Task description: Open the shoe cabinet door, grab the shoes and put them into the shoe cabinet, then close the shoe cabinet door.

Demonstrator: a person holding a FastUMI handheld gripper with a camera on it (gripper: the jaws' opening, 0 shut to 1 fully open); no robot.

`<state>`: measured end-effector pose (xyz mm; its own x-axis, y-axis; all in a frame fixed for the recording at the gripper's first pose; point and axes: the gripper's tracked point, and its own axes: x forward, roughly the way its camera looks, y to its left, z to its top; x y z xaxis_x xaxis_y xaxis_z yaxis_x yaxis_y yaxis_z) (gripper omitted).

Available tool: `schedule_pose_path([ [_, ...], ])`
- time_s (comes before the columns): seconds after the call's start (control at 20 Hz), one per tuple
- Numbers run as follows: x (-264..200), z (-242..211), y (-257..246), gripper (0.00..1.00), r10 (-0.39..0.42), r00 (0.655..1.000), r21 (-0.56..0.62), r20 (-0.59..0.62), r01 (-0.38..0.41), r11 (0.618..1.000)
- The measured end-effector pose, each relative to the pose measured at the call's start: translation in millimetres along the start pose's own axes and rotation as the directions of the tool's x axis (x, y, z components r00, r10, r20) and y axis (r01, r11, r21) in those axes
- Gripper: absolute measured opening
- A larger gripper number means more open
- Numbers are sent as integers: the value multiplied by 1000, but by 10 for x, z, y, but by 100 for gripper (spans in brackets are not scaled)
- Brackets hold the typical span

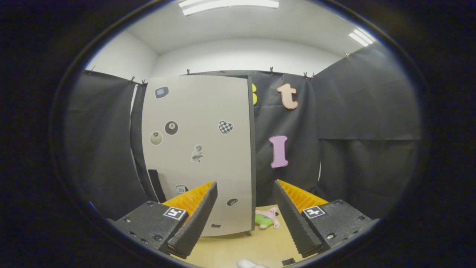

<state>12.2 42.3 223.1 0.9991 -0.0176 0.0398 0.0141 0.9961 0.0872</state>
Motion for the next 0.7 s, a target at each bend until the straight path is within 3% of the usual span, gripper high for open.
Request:
schedule_pose_path([
  [0.7, -73, -24, 58, 99, -12, 1000, -9, -13, 12, 1000],
])
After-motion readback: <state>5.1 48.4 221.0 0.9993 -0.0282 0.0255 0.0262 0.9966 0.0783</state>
